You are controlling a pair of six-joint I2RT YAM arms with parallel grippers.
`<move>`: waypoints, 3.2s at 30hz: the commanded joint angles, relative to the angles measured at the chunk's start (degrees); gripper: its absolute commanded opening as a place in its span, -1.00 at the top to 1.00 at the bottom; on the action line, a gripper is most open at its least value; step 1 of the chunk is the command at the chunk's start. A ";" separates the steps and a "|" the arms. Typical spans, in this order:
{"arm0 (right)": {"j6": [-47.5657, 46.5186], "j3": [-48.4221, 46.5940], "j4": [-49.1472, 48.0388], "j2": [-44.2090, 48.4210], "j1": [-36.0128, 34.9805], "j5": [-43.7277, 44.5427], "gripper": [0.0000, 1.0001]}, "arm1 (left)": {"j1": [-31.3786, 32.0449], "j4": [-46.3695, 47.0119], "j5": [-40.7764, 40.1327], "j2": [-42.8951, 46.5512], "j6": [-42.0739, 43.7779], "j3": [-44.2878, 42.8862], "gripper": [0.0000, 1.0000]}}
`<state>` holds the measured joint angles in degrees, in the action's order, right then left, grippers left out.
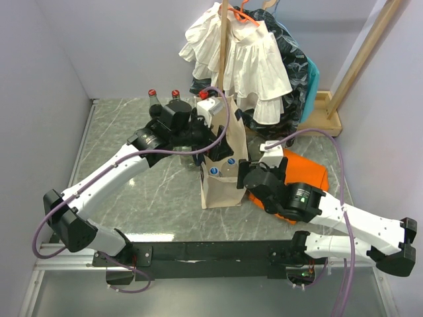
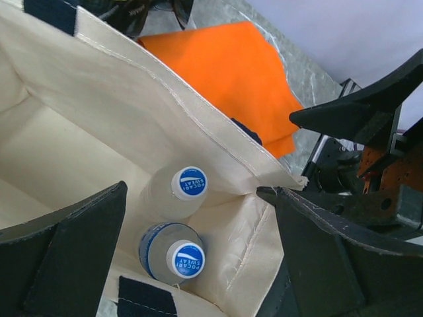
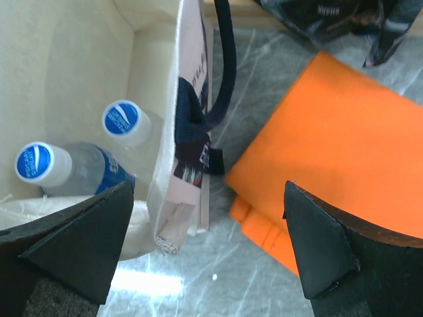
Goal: Take the beverage out of the canvas bag
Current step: Adjust the drink in the canvas bag.
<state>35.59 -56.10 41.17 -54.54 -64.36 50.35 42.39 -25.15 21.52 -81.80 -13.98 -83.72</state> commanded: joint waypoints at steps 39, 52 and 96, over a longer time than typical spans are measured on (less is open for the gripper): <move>2.20 2.66 3.22 6.20 0.20 -0.16 -1.00 | 7.00 -2.71 -11.94 -12.06 4.22 -3.11 -0.93; 1.94 3.01 2.95 6.20 0.20 0.10 -1.00 | 7.62 -3.77 -12.64 -14.70 4.75 -5.48 -0.50; 1.06 3.36 1.55 5.50 0.29 0.54 -1.00 | 8.06 -4.65 -21.43 -14.88 7.12 -15.42 0.98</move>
<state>36.58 -53.23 42.46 -49.63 -64.34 49.08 50.33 -35.27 1.04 -99.20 -7.92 -94.54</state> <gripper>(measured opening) 0.999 0.371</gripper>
